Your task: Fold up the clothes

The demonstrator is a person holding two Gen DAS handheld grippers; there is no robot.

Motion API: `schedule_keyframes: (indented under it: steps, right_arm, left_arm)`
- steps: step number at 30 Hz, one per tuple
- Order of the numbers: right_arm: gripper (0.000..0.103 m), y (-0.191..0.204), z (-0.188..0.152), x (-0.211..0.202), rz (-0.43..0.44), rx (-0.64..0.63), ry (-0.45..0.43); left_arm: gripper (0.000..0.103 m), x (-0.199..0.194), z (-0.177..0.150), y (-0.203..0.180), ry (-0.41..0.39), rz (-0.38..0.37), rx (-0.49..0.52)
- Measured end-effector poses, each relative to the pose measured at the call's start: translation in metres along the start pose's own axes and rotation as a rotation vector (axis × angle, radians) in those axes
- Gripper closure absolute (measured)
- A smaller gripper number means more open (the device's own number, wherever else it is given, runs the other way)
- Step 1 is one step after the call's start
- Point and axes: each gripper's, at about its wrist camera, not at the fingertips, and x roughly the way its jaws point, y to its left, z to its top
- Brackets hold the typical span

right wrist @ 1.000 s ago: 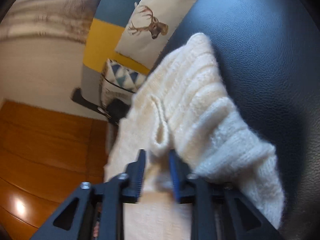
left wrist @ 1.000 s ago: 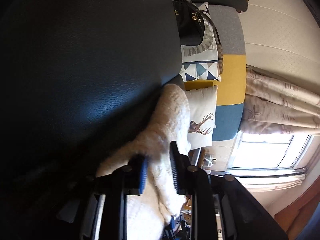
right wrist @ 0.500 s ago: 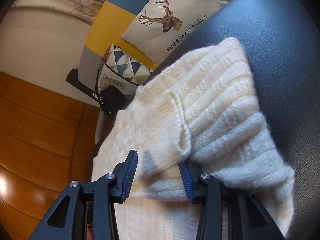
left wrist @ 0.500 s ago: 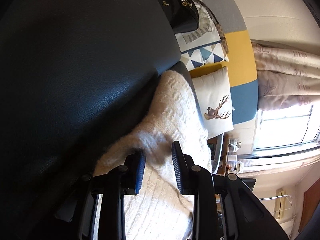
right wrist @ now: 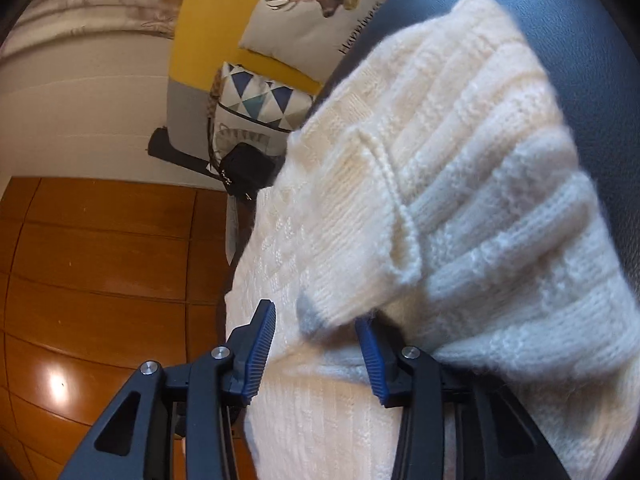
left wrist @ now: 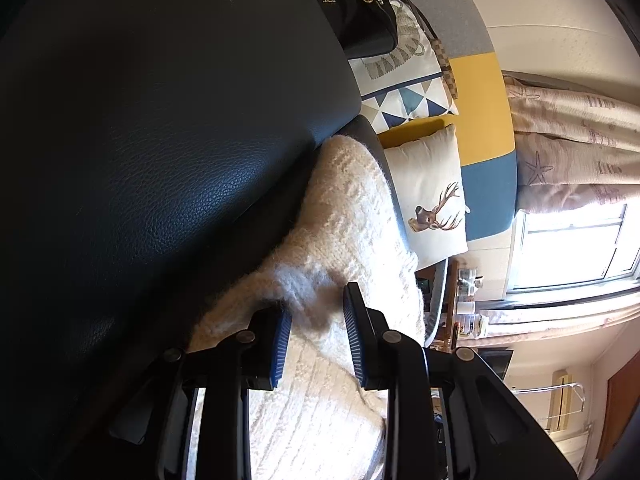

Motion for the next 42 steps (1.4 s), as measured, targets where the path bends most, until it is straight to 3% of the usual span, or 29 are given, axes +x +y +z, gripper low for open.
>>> schedule_keyframes:
  steps: [3, 5, 8, 14, 17, 19, 24, 26, 29, 33, 37, 39, 40, 42]
  right_arm:
    - [0.063, -0.007, 0.001, 0.000, 0.028, 0.064, -0.020]
    - [0.078, -0.011, 0.001, -0.003, 0.026, 0.086, -0.043]
    - [0.094, 0.006, 0.000, -0.007, -0.075, -0.004, -0.094]
    - [0.098, 0.053, 0.003, -0.012, -0.270, -0.173, -0.184]
    - [0.098, 0.051, 0.003, -0.005, -0.409, -0.217, -0.179]
    - [0.098, 0.048, 0.000, -0.004, -0.454, -0.245, -0.148]
    - [0.098, 0.096, -0.013, -0.043, -0.299, -0.392, -0.263]
    - [0.098, 0.084, -0.010, -0.035, -0.363, -0.369, -0.233]
    - [0.098, 0.053, -0.004, -0.017, -0.466, -0.288, -0.162]
    - [0.098, 0.029, -0.011, -0.020, -0.401, -0.212, -0.157]
    - [0.098, 0.053, -0.024, -0.034, -0.352, -0.269, -0.207]
    - [0.097, 0.052, -0.028, -0.034, -0.382, -0.265, -0.200]
    - [0.095, 0.047, -0.028, -0.031, -0.416, -0.253, -0.189]
    - [0.093, 0.024, -0.025, -0.033, -0.354, -0.161, -0.169]
  left_arm:
    - [0.075, 0.000, 0.001, 0.000, 0.006, -0.001, -0.003]
    - [0.075, 0.000, 0.001, 0.000, 0.011, -0.001, -0.002]
    - [0.075, -0.001, 0.002, -0.001, 0.018, 0.002, 0.006]
    - [0.075, 0.002, 0.000, -0.003, 0.015, 0.017, 0.033]
    - [0.075, 0.004, -0.001, -0.006, 0.005, 0.032, 0.058]
    - [0.075, 0.004, -0.002, -0.011, -0.007, 0.045, 0.096]
    - [0.081, -0.005, -0.005, -0.019, -0.086, 0.045, 0.167]
    - [0.081, 0.000, -0.007, -0.014, -0.078, 0.081, 0.162]
    - [0.082, 0.005, -0.011, -0.003, -0.058, 0.079, 0.144]
    - [0.082, 0.000, -0.005, -0.002, -0.052, 0.072, 0.121]
    - [0.082, 0.001, -0.004, -0.006, -0.052, 0.077, 0.126]
    - [0.082, 0.003, -0.005, -0.007, -0.041, 0.074, 0.116]
    - [0.081, 0.003, -0.004, -0.004, -0.026, 0.067, 0.095]
    - [0.081, 0.001, -0.003, -0.001, -0.008, 0.059, 0.066]
